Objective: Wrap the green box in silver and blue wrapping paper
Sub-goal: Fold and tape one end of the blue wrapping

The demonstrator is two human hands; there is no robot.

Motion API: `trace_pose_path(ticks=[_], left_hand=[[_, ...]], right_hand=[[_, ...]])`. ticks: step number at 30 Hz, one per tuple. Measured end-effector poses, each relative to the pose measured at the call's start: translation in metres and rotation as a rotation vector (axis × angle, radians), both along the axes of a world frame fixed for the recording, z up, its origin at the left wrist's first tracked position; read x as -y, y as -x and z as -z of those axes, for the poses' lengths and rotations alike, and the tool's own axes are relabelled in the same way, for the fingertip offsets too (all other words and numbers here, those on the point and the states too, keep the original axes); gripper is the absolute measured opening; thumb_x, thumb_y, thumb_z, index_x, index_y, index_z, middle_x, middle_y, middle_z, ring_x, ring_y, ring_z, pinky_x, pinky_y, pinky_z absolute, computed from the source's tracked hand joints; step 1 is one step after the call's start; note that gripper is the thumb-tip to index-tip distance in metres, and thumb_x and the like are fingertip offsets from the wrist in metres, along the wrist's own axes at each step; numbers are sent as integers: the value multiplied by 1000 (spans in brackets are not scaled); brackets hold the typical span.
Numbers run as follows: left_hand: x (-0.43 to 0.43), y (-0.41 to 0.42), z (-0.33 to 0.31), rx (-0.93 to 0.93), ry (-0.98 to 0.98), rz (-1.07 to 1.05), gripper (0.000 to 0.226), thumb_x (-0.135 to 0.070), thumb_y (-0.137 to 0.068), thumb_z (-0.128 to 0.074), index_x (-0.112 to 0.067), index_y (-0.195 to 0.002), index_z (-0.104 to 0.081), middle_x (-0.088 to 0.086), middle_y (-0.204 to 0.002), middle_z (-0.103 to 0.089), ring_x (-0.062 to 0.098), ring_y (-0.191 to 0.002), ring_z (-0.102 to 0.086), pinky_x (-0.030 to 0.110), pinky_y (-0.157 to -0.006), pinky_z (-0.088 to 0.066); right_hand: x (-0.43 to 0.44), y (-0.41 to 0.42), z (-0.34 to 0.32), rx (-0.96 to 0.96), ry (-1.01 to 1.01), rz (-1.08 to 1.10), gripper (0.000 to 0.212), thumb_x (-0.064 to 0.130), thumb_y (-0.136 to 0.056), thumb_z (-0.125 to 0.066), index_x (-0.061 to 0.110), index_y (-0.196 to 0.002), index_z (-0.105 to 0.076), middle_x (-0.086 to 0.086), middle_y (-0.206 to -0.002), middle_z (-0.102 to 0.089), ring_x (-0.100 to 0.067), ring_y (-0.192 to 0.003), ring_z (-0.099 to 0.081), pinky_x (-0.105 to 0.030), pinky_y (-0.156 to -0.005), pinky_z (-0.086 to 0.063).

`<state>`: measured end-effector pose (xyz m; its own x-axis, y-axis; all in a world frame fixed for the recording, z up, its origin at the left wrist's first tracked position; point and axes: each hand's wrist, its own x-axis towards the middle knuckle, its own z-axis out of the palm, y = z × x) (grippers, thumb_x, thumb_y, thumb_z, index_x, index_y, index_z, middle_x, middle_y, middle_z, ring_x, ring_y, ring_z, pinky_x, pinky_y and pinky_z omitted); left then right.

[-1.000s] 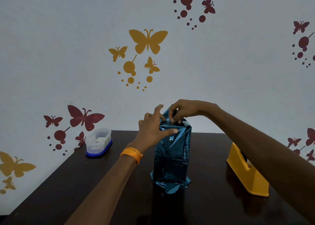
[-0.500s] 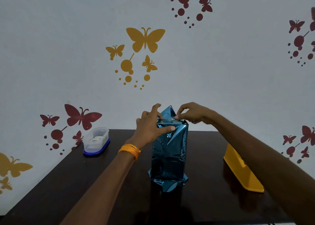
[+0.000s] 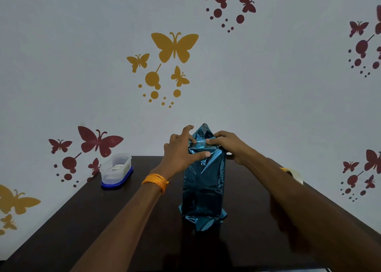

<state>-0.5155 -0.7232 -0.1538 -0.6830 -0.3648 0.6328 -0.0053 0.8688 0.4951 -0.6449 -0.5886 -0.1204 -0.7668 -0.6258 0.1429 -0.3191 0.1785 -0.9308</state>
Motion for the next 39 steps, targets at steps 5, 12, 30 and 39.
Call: trace_pose_path(ticks=[5, 12, 30, 39], left_hand=[[3, 0, 0, -2, 10, 9, 93, -65, -73, -72, -31, -147, -27, -14, -115, -58, 16, -115, -43, 40, -88, -32], [4, -5, -18, 49, -365, 222, 88, -62, -66, -79, -29, -138, -42, -3, -116, -59, 16, -109, -55, 24, -78, -45], [-4, 26, -29, -73, -718, -46, 56, -15, -76, -73, -22, -125, -49, 9, -124, -53, 22, -97, -59, 38, -81, -56], [-2, 30, -29, 5, -786, -1, 69, -17, -65, -83, -30, -120, -44, 16, -123, -57, 33, -101, -64, 50, -83, -59]], right_hand=[[-7, 5, 3, 111, 46, -32, 38, 32, -79, -81, 13, -109, -68, -6, -103, -72, -20, -90, -65, -40, -87, -56], [-8, 6, 7, 169, 93, -74, 36, 18, -80, -82, 11, -111, -63, -7, -105, -69, -19, -92, -65, -34, -81, -55], [-10, 9, 16, 208, 164, -120, 40, 21, -82, -83, 7, -107, -56, -7, -91, -68, -12, -71, -65, -21, -55, -51], [-6, 13, 18, 218, 172, -115, 34, 19, -82, -83, 8, -103, -58, -8, -93, -68, -13, -74, -65, -23, -59, -53]])
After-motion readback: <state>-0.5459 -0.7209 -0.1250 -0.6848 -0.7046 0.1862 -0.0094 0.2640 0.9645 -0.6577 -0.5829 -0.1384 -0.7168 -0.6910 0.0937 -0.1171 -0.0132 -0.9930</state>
